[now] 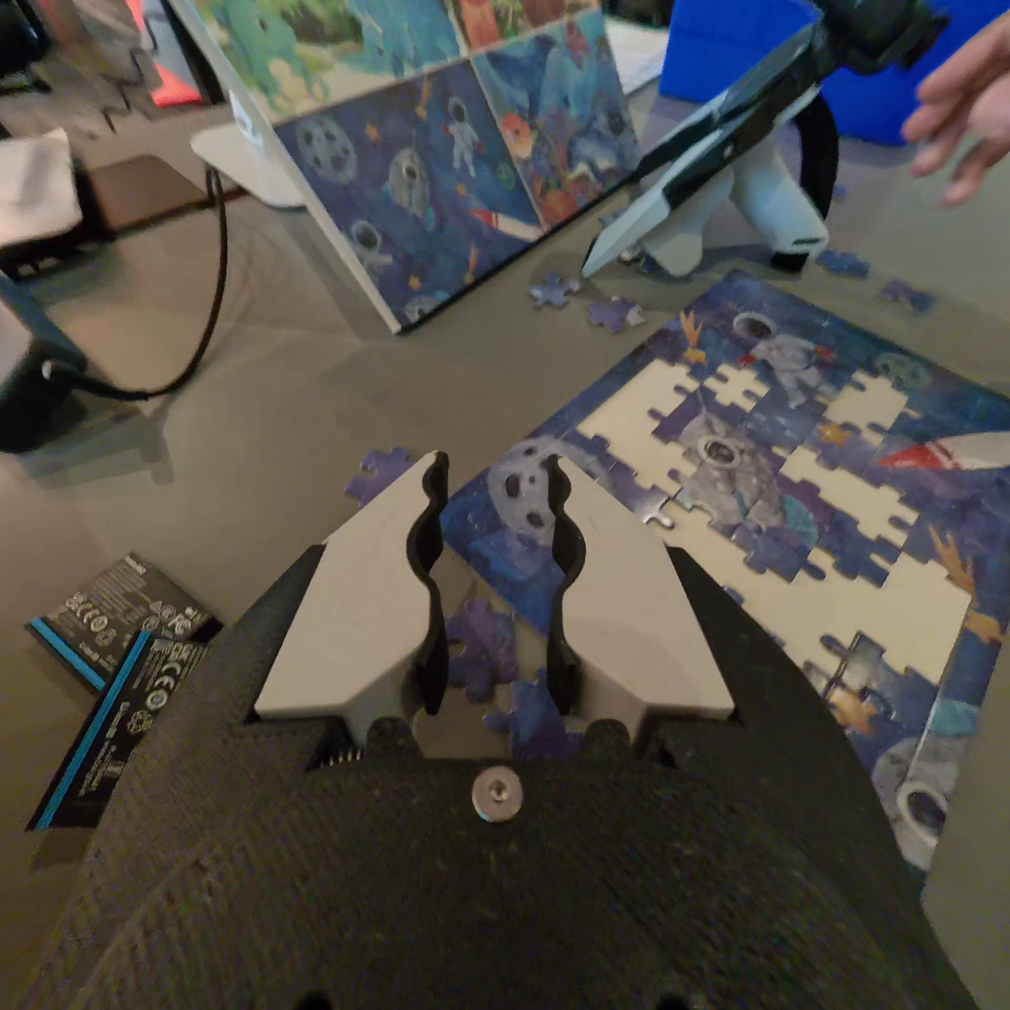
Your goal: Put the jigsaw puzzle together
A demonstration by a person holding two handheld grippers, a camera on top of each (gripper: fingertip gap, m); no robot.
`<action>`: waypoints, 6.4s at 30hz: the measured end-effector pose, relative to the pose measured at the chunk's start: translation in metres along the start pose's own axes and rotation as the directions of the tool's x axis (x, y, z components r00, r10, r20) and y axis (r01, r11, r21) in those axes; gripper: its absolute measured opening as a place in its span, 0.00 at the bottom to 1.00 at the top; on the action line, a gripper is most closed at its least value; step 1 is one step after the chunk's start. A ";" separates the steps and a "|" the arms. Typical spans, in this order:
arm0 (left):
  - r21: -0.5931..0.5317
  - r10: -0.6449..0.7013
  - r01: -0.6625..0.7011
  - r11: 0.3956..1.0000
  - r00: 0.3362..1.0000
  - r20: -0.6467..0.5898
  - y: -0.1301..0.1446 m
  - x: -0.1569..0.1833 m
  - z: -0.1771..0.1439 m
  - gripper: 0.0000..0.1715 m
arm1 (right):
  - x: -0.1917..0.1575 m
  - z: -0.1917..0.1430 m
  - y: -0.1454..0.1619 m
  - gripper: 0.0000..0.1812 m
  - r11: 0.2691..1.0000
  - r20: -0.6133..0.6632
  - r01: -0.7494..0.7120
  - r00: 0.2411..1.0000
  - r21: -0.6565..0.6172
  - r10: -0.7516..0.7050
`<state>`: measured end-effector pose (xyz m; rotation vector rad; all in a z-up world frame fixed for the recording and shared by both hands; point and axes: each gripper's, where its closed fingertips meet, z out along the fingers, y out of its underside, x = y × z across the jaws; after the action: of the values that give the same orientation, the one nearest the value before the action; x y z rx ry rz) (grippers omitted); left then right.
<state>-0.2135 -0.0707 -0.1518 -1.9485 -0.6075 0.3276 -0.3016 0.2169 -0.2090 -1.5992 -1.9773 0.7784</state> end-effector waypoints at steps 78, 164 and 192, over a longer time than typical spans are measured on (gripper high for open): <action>-0.042 0.255 -0.256 0.966 0.967 -0.027 -0.032 -0.017 0.061 0.19 | -0.090 -0.081 -0.061 0.51 0.838 0.417 0.209 0.791 0.504 -0.448; -0.053 0.310 -0.308 0.950 0.950 0.025 -0.031 -0.022 0.064 0.16 | -0.135 -0.031 0.018 0.17 0.812 0.401 0.542 0.709 0.217 -0.580; -0.074 0.351 -0.349 0.934 0.936 0.017 -0.028 -0.015 0.066 0.16 | -0.129 -0.028 -0.002 0.19 0.884 0.441 0.419 0.766 0.209 -0.467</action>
<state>-0.2648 -0.0188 -0.1565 -2.1216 -0.2887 0.5652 -0.2575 0.0937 -0.1889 -0.8537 -2.4841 1.1268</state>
